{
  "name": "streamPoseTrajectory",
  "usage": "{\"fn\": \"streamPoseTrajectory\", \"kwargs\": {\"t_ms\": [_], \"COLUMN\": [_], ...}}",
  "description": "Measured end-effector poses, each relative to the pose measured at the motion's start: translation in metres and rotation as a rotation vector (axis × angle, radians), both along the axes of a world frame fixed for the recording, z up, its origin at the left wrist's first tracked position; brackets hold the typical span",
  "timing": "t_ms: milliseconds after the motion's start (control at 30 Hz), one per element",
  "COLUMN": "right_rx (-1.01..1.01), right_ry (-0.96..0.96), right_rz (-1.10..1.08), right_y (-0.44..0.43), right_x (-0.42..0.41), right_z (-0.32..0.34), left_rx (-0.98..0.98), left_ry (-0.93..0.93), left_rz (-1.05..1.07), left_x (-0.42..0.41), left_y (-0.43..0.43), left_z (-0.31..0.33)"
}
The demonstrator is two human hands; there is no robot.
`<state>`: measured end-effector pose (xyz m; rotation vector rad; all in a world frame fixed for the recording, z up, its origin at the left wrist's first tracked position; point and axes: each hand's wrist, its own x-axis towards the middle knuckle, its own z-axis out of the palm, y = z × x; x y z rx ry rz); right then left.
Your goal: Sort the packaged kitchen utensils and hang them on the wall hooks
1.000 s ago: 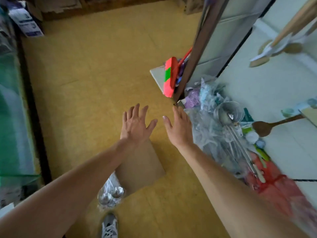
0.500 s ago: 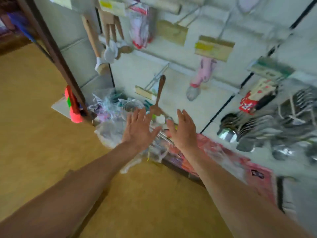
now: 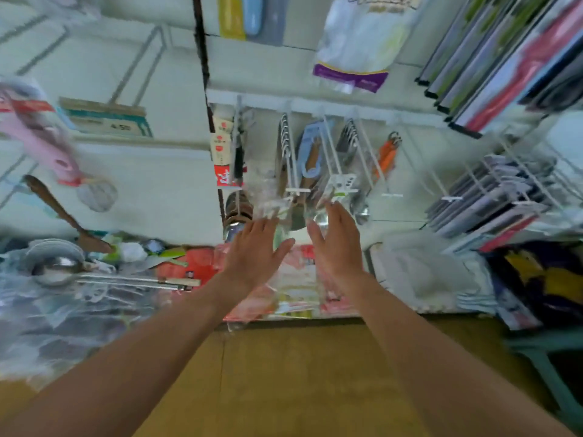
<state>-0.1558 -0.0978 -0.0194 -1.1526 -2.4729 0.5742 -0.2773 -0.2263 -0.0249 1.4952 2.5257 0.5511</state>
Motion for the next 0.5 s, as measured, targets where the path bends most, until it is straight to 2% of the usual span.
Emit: {"fn": "streamPoseTrajectory", "kwargs": {"t_ms": [267, 367, 500], "right_rx": [-0.027, -0.066, -0.161], "right_ry": [0.006, 0.026, 0.163], "right_rz": [-0.18, -0.222, -0.291], "right_y": [0.097, 0.129, 0.17], "right_x": [0.061, 0.066, 0.054], "right_z": [-0.013, -0.014, -0.007], "left_rx": [-0.047, -0.058, -0.073], "left_ry": [-0.016, -0.074, -0.199], "left_rz": [-0.15, -0.134, -0.066], "left_x": [0.057, 0.068, 0.076], "left_y": [0.114, 0.156, 0.209], "left_z": [-0.019, -0.022, -0.021]}}
